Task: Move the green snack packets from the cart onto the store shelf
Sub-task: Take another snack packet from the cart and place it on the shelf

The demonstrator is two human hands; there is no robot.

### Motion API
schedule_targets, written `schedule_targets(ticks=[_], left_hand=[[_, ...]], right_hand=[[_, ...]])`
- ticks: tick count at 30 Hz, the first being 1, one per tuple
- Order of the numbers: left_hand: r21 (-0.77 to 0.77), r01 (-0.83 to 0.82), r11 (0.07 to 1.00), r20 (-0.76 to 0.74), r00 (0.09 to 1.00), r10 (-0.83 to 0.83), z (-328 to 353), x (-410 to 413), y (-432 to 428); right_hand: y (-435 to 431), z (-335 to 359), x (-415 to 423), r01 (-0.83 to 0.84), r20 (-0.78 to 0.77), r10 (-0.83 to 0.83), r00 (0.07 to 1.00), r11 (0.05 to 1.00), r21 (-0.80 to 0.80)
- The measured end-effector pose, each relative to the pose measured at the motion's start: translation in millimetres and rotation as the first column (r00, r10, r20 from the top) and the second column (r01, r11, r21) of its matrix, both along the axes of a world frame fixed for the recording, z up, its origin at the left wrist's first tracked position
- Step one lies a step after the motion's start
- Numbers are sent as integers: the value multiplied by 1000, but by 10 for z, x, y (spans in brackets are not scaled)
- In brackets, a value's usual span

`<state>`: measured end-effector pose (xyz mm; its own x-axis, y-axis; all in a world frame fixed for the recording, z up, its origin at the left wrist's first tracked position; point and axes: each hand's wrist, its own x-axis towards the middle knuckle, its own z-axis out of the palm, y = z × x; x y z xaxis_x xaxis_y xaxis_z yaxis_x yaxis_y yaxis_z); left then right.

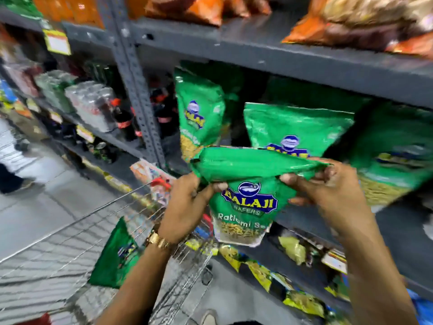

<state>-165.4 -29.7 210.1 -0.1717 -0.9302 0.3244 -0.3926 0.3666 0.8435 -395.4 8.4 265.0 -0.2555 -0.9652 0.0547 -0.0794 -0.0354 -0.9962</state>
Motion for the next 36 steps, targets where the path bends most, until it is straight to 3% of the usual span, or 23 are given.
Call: schedule_targets(ticks=[7,16,25,32,36], left_hand=[[-11,241,970,-30,970,-242,152,-1142,13],[63,339,939,-49,940,-337,-108,-2376,-354],[112,155,982,-60,987,-149,-81,-2804,-240],[62,5,998,-46,999,-2,-94,-2861,-103],[18,43,999,-116,992,-41,-156,-2823,-47]], right_hand=[[466,74,-950,270,-52,-274,960,961,-65],[594,32,-1889,433,-90,-441,893,897,-89],[316,-109,-2247,458,-106,-466,878,884,-96],[236,-206,-2258,448,-67,-470,880,868,-214],[353,-322,-2174,493,-66,-525,848,830,-261]])
